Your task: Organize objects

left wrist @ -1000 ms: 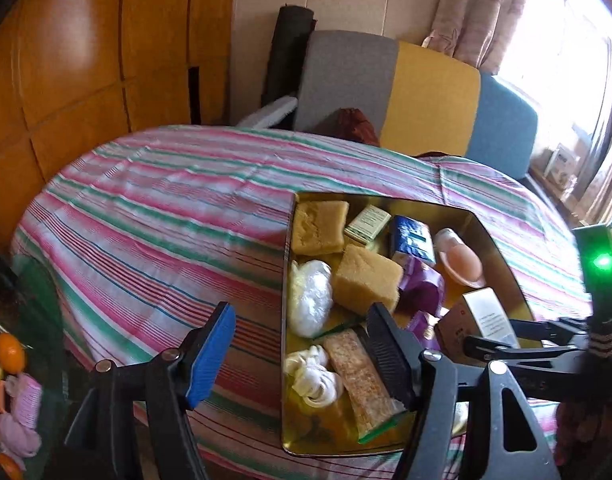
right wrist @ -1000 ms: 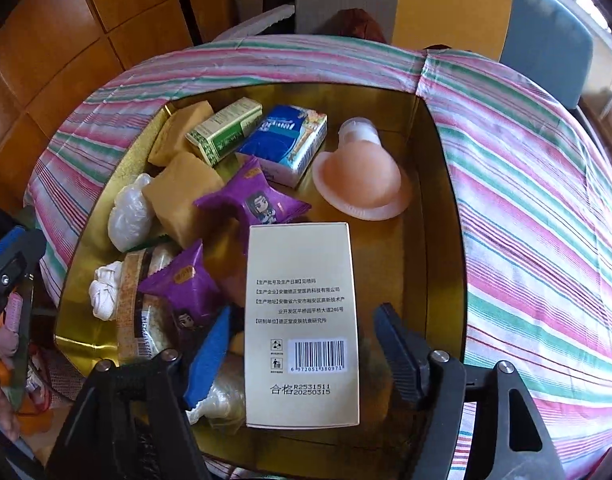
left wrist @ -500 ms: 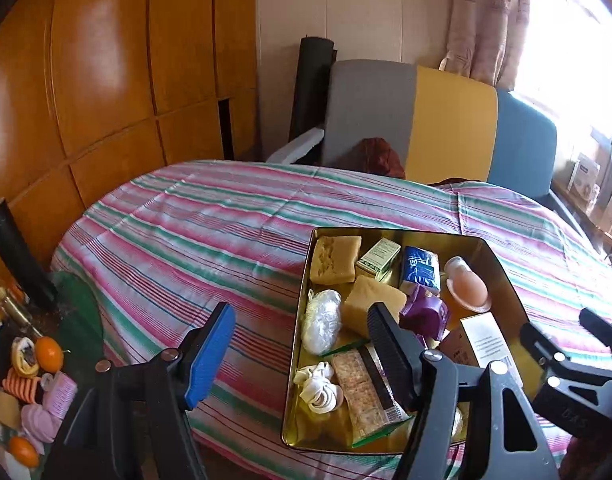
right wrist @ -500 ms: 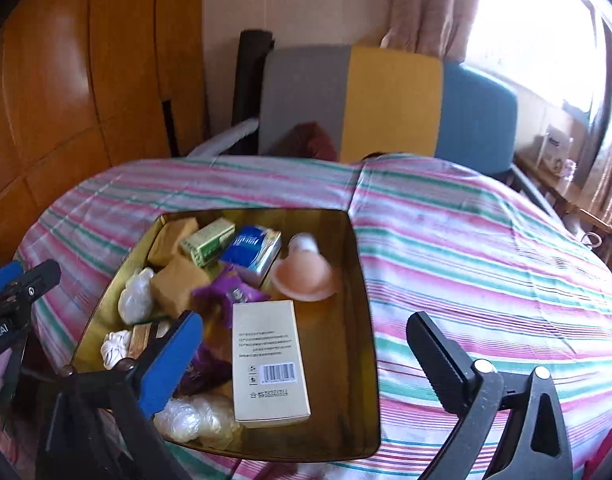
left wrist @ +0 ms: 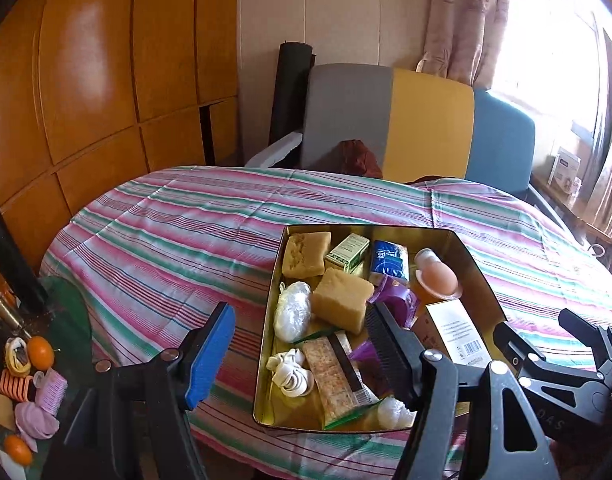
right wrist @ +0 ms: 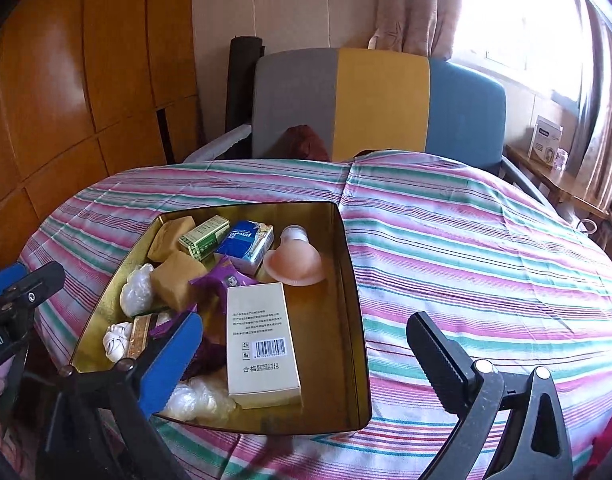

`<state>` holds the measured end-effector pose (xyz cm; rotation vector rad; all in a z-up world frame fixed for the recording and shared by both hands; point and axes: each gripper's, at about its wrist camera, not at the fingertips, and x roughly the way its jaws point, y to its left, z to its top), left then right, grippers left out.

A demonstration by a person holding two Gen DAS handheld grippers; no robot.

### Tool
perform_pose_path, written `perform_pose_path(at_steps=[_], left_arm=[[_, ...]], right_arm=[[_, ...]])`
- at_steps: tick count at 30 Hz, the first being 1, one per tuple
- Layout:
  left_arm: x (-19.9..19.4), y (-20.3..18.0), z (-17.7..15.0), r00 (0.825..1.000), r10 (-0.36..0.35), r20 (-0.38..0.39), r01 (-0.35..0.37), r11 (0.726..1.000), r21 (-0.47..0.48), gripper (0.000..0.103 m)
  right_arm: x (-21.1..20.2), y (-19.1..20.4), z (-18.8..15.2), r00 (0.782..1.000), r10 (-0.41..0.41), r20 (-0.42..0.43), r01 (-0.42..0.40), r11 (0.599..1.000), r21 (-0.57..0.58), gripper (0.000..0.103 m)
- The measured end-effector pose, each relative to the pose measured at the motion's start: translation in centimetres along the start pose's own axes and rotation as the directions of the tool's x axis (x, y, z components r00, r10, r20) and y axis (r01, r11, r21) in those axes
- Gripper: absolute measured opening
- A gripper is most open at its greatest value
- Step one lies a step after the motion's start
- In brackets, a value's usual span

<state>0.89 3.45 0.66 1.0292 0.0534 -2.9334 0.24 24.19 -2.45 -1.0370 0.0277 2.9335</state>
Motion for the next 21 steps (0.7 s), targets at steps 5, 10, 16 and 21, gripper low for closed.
perform_pose_path(at_steps=[5, 10, 16, 21], left_arm=[[0.05, 0.20, -0.06, 1.000, 0.007, 0.001, -0.007, 1.000, 0.002, 0.070], [0.10, 0.16, -0.10, 1.000, 0.002, 0.004, -0.002, 1.000, 0.008, 0.069], [0.20, 0.41, -0.13, 1.000, 0.001, 0.015, -0.001, 1.000, 0.003, 0.062], [0.40, 0.53, 0.01, 1.000, -0.008, 0.000, 0.008, 1.000, 0.001, 0.062]], right_arm=[[-0.03, 0.29, 0.03, 1.000, 0.000, -0.001, 0.000, 1.000, -0.009, 0.103], [0.22, 0.59, 0.02, 1.000, -0.001, -0.009, 0.001, 1.000, -0.014, 0.103], [0.50, 0.85, -0.12, 1.000, -0.001, -0.021, 0.001, 1.000, -0.023, 0.103], [0.50, 0.71, -0.05, 1.000, 0.007, -0.022, -0.007, 1.000, -0.022, 0.103]])
